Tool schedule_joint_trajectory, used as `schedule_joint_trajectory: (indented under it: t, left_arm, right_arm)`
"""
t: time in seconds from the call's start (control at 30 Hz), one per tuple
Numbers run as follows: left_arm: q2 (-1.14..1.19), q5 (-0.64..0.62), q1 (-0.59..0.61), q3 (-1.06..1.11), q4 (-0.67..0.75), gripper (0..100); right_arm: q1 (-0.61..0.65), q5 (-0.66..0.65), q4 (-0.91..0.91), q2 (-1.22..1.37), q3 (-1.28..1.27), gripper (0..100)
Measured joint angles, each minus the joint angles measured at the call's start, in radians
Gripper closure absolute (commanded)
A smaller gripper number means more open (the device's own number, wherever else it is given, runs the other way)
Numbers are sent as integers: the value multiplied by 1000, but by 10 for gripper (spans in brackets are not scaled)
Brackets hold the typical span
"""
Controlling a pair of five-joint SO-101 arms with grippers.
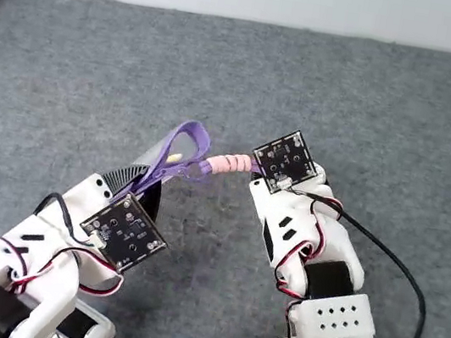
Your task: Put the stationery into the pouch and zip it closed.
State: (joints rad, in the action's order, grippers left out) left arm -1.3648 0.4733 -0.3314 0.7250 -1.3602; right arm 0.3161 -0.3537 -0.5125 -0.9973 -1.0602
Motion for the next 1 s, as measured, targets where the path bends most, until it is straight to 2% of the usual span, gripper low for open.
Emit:
schedule_joint_trajectory:
  t: [0.1,0.27,0.37,0.5,0.6,0.77,1.0]
  left_arm:
    - [0,0,2,0,0,988]
    - [0,-2,8,-2,0,988]
    - [0,-2,8,-2,0,988]
    - [0,-2,8,-2,0,988]
    - [0,-2,8,-2,0,988]
    - [0,-2,8,-2,0,988]
    - [0,-2,8,-2,0,988]
  right_arm:
    - [60,0,-104,-35,15,935]
    - [216,0,-374,-160,31,756]
    - [310,15,-462,-236,31,783]
    - [428,35,-480,-301,31,860]
    - [496,37,-480,-315,31,845]
    - [520,40,-446,-316,31,788]
    - [551,40,-414,-316,31,786]
